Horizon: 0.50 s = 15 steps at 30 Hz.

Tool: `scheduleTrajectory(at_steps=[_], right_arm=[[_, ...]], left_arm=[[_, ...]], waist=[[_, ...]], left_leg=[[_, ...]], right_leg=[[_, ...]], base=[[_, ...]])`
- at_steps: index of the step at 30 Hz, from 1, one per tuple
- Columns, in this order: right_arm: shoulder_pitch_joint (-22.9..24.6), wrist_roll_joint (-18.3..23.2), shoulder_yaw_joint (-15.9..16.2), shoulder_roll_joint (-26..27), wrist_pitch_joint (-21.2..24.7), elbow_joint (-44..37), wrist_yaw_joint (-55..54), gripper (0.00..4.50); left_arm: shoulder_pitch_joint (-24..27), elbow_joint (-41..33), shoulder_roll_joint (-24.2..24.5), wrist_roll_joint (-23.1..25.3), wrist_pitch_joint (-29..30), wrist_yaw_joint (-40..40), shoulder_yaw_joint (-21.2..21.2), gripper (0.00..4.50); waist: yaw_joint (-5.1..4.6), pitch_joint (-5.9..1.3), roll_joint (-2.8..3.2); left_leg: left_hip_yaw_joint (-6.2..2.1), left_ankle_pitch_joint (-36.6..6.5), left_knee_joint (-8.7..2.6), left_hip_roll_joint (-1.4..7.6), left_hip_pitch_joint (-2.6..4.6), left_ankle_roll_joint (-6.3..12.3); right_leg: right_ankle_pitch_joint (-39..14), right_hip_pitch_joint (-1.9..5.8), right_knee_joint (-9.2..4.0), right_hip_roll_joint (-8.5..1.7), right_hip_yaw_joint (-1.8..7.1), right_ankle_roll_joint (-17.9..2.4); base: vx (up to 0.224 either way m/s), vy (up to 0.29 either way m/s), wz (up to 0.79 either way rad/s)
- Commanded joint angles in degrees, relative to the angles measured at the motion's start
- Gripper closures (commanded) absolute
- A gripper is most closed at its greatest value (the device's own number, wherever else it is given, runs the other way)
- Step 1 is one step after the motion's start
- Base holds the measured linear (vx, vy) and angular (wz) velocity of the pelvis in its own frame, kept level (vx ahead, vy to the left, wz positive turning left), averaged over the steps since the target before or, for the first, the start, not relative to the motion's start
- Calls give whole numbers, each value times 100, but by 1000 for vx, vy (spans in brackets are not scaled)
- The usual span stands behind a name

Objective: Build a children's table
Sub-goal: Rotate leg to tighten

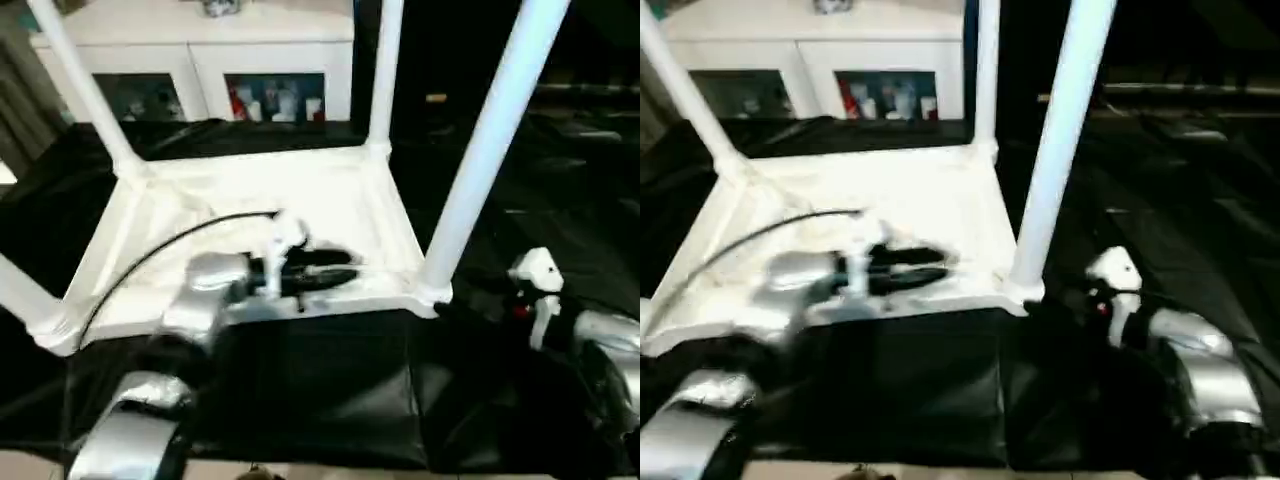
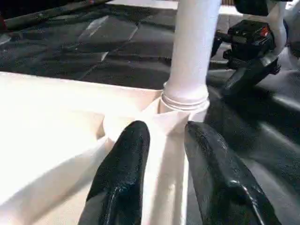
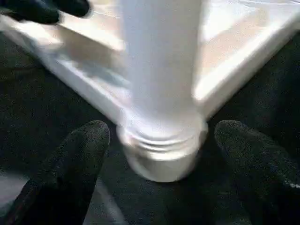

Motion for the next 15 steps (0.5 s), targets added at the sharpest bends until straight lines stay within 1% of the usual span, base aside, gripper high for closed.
scheduleTrajectory(at_steps=[1, 2, 3, 4, 5, 6, 7, 8, 9, 10, 11, 13, 14, 15], right_arm=[[134, 291, -135, -182, 346, -479, 304, 46], [421, 512, -117, -477, 758, -1056, 560, 46], [501, 554, -103, -553, 840, -1178, 618, 46], [690, 658, -70, -728, 1016, -1440, 752, 46], [857, 744, -47, -870, 1136, -1619, 859, 46], [918, 777, -46, -918, 1175, -1674, 897, 46], [982, 823, -55, -971, 1234, -1742, 946, 46], [1113, 956, -87, -1075, 1396, -1907, 1045, 46], [1179, 1081, -126, -1112, 1527, -2051, 1077, 46], [1201, 1158, -163, -1097, 1579, -2172, 1047, 46], [1200, 1196, -187, -1074, 1594, -2236, 1012, 46], [1065, 1284, -167, -901, 1764, -2425, 733, 46], [850, 1248, -5, -690, 1859, -2490, 499, 46], [576, 1180, 217, -436, 1963, -2507, 280, 46]], left_arm=[[95, -339, 102, -135, 254, -79, 77, 293], [285, -665, 217, -226, 467, -128, 68, 293], [332, -738, 249, -240, 515, -143, 58, 293], [456, -941, 330, -278, 634, -174, 30, 293], [570, -1133, 399, -311, 757, -190, 7, 293], [612, -1211, 422, -322, 810, -192, 0, 293], [673, -1325, 460, -333, 880, -192, -18, 293], [798, -1561, 530, -361, 1025, -184, -48, 293], [887, -1730, 565, -400, 1157, -166, -56, 293], [959, -1860, 591, -429, 1245, -157, -61, 293], [994, -1925, 598, -446, 1291, -150, -61, 293], [1073, -2103, 626, -491, 1435, -94, -71, 293], [1131, -2197, 642, -509, 1497, -61, -82, 293], [1183, -2270, 656, -509, 1533, -34, -100, 293]], waist=[[-27, -361, -121], [-27, -359, -116], [0, -358, -127], [-12, -356, -120], [-20, -335, -125], [-31, -314, -122], [-53, -298, -132], [-54, -302, -136], [-47, -291, -142], [-56, -282, -148], [-78, -277, -136], [-114, -271, -147], [-123, -270, -156], [-169, -261, -156]], left_leg=[[-83, -1004, -364, 248, 111, 763], [-82, -1006, -370, 243, 113, 763], [-93, -1018, -368, 272, 129, 785], [-97, -1027, -379, 260, 108, 783], [-99, -1171, -397, 265, 109, 735], [-89, -1317, -409, 259, 118, 693], [-89, -1519, -417, 237, 122, 571], [-96, -1567, -428, 244, 132, 504], [-109, -1600, -441, 262, 137, 448], [-114, -1607, -456, 262, 129, 421], [-121, -1671, -468, 256, 121, 390], [-123, -1773, -466, 235, 153, 285], [-133, -1752, -473, 231, 150, 268], [-138, -1782, -481, 211, 131, 227]], right_leg=[[-932, 261, -294, -242, 123, -1526], [-933, 276, -302, -235, 124, -1507], [-897, 273, -295, -249, 140, -1505], [-973, 282, -306, -250, 131, -1463], [-1201, 276, -334, -259, 133, -1412], [-1445, 249, -369, -257, 131, -1379], [-1925, 235, -416, -260, 122, -1269], [-2069, 242, -426, -268, 125, -1213], [-2198, 228, -440, -274, 144, -1142], [-2207, 240, -434, -272, 147, -1124], [-2321, 219, -447, -256, 140, -1067], [-2588, 184, -478, -259, 144, -952], [-2614, 186, -480, -259, 142, -943], [-2737, 172, -482, -257, 131, -902]], base=[[0, 0, 0], [0, 0, 0], [0, 0, 0], [0, 0, 0], [0, 0, 0], [0, 0, 0], [0, 0, 0], [0, 0, 0], [0, 0, 0], [0, 0, 0], [0, 0, 0], [0, 0, 0], [0, 0, 0], [0, 0, 0]])
